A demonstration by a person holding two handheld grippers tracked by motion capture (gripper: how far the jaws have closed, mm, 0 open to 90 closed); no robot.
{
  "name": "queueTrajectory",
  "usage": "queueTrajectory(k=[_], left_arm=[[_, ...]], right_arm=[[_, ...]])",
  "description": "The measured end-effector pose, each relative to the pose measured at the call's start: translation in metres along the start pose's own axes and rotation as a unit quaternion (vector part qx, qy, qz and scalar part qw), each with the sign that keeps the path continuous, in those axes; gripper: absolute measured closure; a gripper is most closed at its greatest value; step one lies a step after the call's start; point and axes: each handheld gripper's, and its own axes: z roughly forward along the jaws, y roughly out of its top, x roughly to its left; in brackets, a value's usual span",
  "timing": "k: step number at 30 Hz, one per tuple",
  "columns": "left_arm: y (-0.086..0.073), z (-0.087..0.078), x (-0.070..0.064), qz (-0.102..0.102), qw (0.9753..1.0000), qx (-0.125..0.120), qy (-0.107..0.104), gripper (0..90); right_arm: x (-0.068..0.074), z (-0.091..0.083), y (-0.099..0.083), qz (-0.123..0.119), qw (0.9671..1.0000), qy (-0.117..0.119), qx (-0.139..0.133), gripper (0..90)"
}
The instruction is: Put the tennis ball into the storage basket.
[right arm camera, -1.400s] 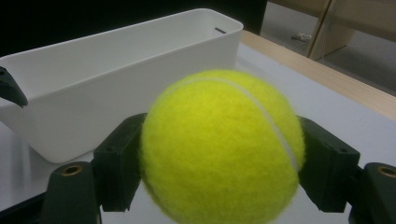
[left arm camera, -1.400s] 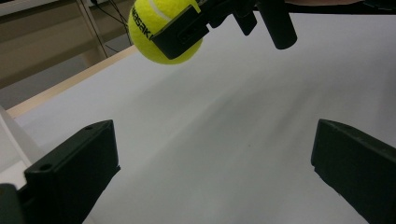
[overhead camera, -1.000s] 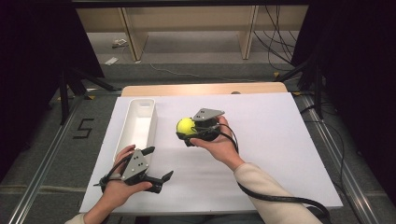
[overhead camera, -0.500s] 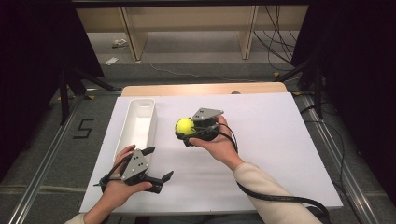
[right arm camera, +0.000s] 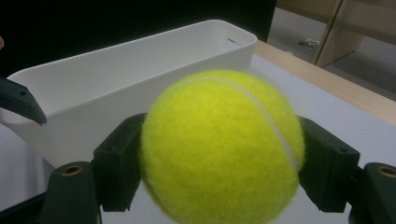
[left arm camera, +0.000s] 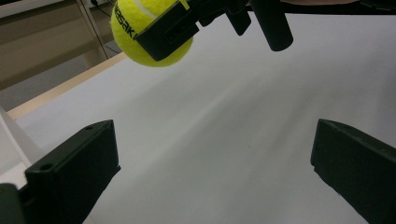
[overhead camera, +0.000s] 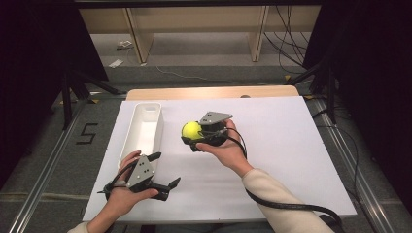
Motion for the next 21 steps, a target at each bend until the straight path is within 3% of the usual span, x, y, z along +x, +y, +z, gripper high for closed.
queueTrajectory(k=[21], left_arm=[[0.0002, -0.0007, 0.0005, -0.001, 1.0, -0.001, 0.003, 0.3]], right_arm=[[0.0051, 0.0043, 0.0027, -0.002, 1.0, 0.006, 0.0, 26.0]])
